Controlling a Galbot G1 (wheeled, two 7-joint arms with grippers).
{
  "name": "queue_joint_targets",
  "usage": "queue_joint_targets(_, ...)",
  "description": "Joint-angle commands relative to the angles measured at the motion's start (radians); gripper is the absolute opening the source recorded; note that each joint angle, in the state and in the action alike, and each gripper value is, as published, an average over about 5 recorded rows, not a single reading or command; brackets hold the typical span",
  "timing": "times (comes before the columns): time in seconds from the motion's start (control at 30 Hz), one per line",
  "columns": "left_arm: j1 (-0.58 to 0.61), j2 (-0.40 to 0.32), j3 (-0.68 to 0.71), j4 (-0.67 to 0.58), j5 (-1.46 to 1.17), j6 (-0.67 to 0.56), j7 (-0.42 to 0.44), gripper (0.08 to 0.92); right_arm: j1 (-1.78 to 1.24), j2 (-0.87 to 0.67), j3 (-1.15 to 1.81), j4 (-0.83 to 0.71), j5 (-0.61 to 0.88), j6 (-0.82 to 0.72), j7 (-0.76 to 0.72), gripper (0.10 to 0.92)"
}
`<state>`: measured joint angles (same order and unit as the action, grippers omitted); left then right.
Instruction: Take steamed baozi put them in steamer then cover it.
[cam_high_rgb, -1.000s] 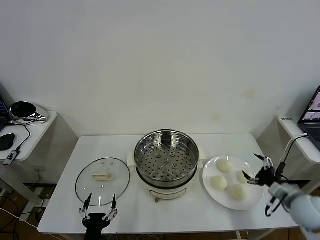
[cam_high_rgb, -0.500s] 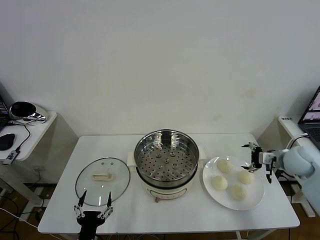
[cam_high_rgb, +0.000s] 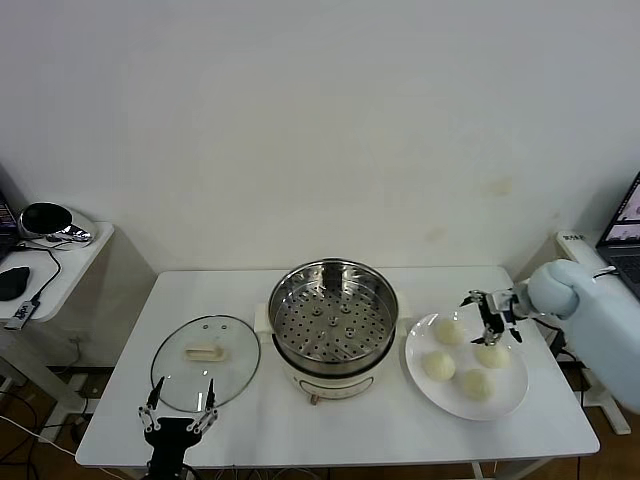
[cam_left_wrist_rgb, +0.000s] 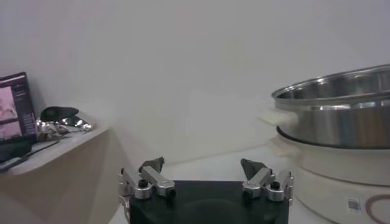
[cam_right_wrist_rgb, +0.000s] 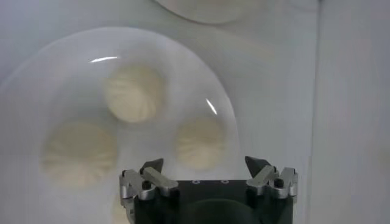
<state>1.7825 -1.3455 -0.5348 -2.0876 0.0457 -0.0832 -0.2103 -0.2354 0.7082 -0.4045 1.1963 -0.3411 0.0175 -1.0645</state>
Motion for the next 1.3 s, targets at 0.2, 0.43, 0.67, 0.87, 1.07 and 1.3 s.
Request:
queue_joint_targets(0.2, -0.002, 0.001, -0.006, -0.002, 0.001, -0.001, 0.004, 0.823, 0.087, 0.096, -0.119, -0.132, -0.047, 0.000, -0.019, 0.823)
queue_joint_targets(0.43, -0.003, 0.000, -0.006, 0.002, 0.004, -0.002, 0.006, 0.823, 0.077, 0.123, -0.116, -0.167, -0.062, -0.020, -0.005, 0.823)
queue_joint_targets(0.67, -0.005, 0.001, -0.010, 0.003, 0.006, -0.005, 0.006, 0.823, 0.070, 0.141, -0.110, -0.190, -0.075, -0.031, 0.015, 0.822)
queue_joint_targets(0.87, -0.007, -0.002, -0.009, 0.000, 0.011, -0.006, 0.007, 0.823, 0.073, 0.159, -0.107, -0.205, -0.079, -0.039, 0.020, 0.790)
queue_joint_targets(1.07, -0.005, -0.003, -0.010, 0.000, 0.011, -0.009, 0.006, 0.823, 0.082, 0.166, -0.113, -0.215, -0.086, -0.046, 0.014, 0.679)
queue_joint_targets(1.3, 0.001, -0.002, -0.011, -0.004, 0.011, -0.012, 0.007, 0.823, 0.088, 0.167, -0.123, -0.215, -0.079, -0.045, 0.006, 0.590)
